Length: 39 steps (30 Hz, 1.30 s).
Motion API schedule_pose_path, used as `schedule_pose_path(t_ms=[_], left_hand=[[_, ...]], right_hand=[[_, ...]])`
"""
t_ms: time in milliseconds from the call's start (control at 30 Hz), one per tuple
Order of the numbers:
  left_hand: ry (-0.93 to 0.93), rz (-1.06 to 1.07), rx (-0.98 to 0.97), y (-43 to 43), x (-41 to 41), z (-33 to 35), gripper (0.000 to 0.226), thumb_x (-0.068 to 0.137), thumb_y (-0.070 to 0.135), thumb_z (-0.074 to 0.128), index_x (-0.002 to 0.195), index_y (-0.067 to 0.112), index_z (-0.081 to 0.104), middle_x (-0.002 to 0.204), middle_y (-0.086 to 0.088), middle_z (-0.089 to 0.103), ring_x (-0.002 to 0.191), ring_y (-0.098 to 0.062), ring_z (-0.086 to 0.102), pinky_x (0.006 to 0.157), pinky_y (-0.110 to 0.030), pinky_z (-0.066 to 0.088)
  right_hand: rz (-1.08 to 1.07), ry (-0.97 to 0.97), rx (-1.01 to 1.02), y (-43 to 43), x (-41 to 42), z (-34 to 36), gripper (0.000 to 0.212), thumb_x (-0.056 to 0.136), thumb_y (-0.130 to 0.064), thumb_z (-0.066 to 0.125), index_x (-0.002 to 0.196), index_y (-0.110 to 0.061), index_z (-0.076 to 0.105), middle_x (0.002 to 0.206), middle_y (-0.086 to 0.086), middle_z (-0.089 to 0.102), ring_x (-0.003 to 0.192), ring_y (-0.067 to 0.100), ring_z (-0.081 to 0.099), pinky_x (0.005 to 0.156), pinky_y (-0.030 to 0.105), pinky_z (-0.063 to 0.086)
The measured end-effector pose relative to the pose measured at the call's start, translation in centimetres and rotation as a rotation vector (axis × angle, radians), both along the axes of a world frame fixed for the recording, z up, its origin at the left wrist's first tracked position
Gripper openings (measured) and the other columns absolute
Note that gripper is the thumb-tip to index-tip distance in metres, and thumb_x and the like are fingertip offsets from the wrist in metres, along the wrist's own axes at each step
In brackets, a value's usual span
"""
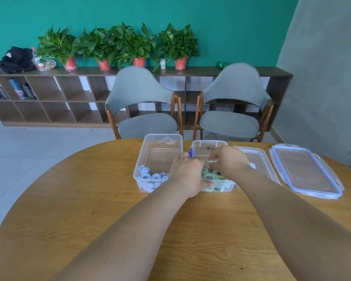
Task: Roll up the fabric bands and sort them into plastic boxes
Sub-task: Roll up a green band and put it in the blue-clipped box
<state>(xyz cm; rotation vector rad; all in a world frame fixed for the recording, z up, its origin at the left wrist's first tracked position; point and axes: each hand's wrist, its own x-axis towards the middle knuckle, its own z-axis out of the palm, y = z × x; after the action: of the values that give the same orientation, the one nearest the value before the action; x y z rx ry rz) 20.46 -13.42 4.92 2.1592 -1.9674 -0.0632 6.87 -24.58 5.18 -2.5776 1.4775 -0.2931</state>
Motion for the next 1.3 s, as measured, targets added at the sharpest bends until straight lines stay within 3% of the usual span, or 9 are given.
schedule_pose_path(t_ms=[367, 667, 767, 933, 1033, 1300], left_hand=[[-0.012, 0.016, 0.027, 0.4, -0.3, 1.1, 0.058, 0.087, 0.063, 0.074, 0.132, 0.028, 0.066, 0.119, -0.003, 0.064, 0.117, -0.024, 0.052, 0.100, -0.038, 0.044], [-0.033, 0.020, 0.046, 0.1, -0.4, 1.0, 0.057, 0.085, 0.066, 0.073, 0.127, 0.028, 0.067, 0.114, 0.001, 0.066, 0.116, -0.022, 0.052, 0.097, -0.038, 0.043], [-0.043, 0.011, 0.049, 0.0, -0.4, 1.0, 0.058, 0.085, 0.066, 0.073, 0.127, 0.027, 0.067, 0.113, 0.000, 0.066, 0.116, -0.021, 0.051, 0.096, -0.038, 0.043], [-0.032, 0.017, 0.044, -0.1, -0.4, 0.9, 0.060, 0.085, 0.064, 0.074, 0.131, 0.027, 0.066, 0.116, -0.001, 0.065, 0.115, -0.022, 0.052, 0.097, -0.038, 0.044], [-0.022, 0.012, 0.047, -0.1, -0.4, 0.9, 0.060, 0.085, 0.064, 0.074, 0.131, 0.027, 0.066, 0.116, -0.001, 0.066, 0.116, -0.022, 0.052, 0.097, -0.038, 0.043], [-0.021, 0.009, 0.044, -0.3, -0.4, 0.6, 0.058, 0.084, 0.064, 0.074, 0.128, 0.028, 0.066, 0.112, 0.001, 0.067, 0.116, -0.022, 0.051, 0.095, -0.039, 0.044]], right_hand=[[0.077, 0.163, -0.009, -0.5, 0.0, 0.7, 0.023, 0.091, -0.039, 0.076, 0.111, -0.028, 0.078, 0.109, -0.005, 0.073, 0.102, 0.018, 0.065, 0.087, 0.033, 0.059], [-0.077, 0.187, -0.026, -0.2, 1.2, 0.2, 0.022, 0.091, -0.044, 0.071, 0.092, -0.023, 0.077, 0.087, 0.001, 0.067, 0.080, 0.023, 0.065, 0.067, 0.032, 0.057], [-0.089, 0.224, -0.034, -0.2, 1.0, 0.1, 0.023, 0.092, -0.045, 0.069, 0.093, -0.022, 0.072, 0.084, 0.002, 0.065, 0.078, 0.023, 0.064, 0.062, 0.030, 0.053], [0.007, 0.246, 0.004, -0.7, 0.3, 0.8, 0.025, 0.090, -0.048, 0.070, 0.085, -0.024, 0.076, 0.084, -0.002, 0.069, 0.080, 0.018, 0.065, 0.070, 0.032, 0.060], [-0.014, 0.231, 0.003, -0.4, 0.7, 0.9, 0.023, 0.088, -0.046, 0.075, 0.095, -0.024, 0.077, 0.090, -0.003, 0.070, 0.085, 0.019, 0.066, 0.077, 0.036, 0.062], [-0.106, 0.221, -0.020, 0.1, 2.0, 0.3, 0.035, 0.085, -0.051, 0.075, 0.108, -0.024, 0.073, 0.094, 0.002, 0.063, 0.082, 0.023, 0.066, 0.074, 0.037, 0.062]])
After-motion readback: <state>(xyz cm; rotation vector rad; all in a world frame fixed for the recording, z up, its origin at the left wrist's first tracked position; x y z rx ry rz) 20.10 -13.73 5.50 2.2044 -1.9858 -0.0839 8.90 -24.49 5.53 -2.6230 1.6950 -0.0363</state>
